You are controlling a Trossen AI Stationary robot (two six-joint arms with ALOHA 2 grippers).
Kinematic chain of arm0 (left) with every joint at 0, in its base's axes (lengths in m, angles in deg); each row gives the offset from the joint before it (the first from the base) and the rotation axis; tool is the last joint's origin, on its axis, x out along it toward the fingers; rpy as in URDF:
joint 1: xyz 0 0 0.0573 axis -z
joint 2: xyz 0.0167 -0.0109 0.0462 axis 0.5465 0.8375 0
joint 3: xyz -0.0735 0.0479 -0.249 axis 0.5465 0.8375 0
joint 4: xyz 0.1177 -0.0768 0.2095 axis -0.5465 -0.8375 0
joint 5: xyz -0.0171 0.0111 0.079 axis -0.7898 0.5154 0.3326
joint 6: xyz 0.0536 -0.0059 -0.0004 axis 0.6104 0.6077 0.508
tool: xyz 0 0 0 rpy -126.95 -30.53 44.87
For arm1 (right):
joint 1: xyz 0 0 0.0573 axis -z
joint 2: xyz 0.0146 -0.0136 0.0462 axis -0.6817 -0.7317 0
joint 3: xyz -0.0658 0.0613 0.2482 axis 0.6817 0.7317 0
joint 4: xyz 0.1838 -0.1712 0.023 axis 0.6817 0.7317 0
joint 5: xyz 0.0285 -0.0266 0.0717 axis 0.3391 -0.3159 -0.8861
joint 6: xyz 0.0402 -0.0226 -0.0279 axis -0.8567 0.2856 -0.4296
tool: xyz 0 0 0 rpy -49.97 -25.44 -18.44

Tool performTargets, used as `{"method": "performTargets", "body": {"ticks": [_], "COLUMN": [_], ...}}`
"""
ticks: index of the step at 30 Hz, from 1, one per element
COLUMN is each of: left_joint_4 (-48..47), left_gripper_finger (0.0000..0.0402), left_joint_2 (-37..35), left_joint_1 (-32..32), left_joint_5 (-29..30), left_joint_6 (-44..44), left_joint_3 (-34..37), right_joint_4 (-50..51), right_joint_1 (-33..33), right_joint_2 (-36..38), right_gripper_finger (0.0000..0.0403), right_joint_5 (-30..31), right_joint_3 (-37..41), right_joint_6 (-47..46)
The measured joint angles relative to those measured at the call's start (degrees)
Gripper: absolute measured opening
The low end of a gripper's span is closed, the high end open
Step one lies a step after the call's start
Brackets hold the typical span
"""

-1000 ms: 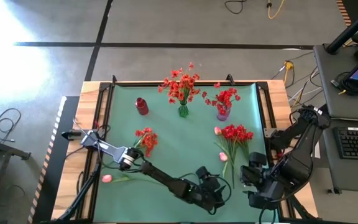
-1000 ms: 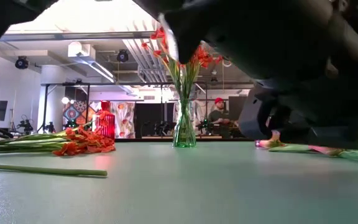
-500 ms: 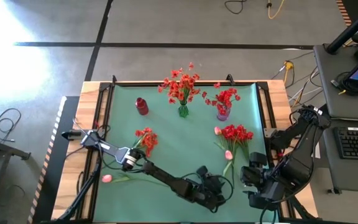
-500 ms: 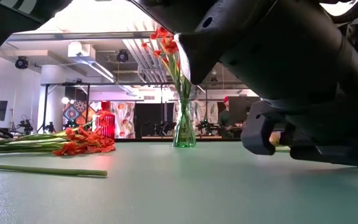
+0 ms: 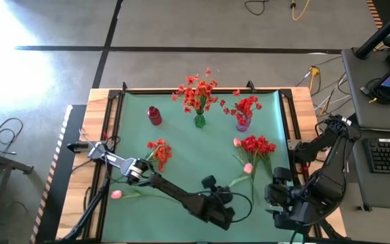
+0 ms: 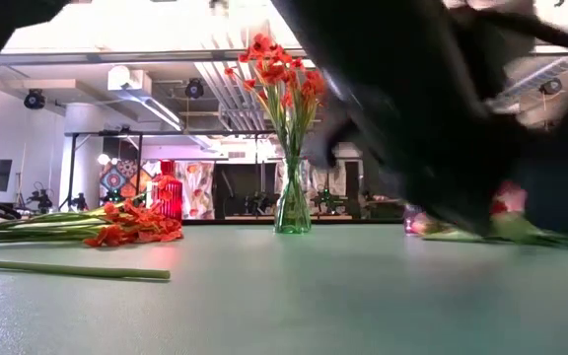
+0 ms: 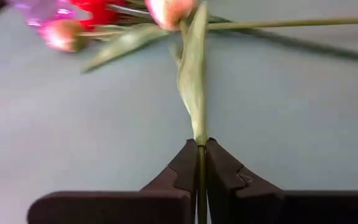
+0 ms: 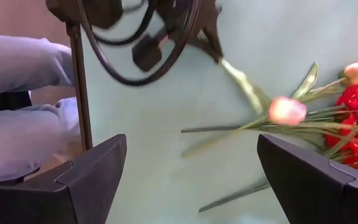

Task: Sort flowers into vase by color
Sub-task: Put the bottom right pink flower in the red flower vase

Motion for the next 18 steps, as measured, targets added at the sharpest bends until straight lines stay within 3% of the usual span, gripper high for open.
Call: {"method": "performTargets", "body": {"ticks": [9,13,18], "left_joint_4": [-21.2,-22.4,-18.6], "left_gripper_finger": [0.0,0.0,0.0], "left_joint_2": [-9.6,-18.4,-31.6], "left_joint_1": [4.0,6.9,10.8], "left_joint_5": [2.9,5.7,8.8], "left_joint_6": [-7.1,-6.9,-4.7], "left_joint_3": [2.6,7.1,19.5], "right_joint_4": [-0.2,-0.6,-3.1], "right_joint_1": [-2.2,-2.3,-2.3], "right_joint_2": [0.0,0.0,0.0], "right_gripper_finger": [0.0354,0.0354,0.0354], "right_joint_5": [5.3,8.2,12.2], "right_joint_3": [0.0,0.0,0.0], "right_joint_6": [0.3,2.7,7.0]}}
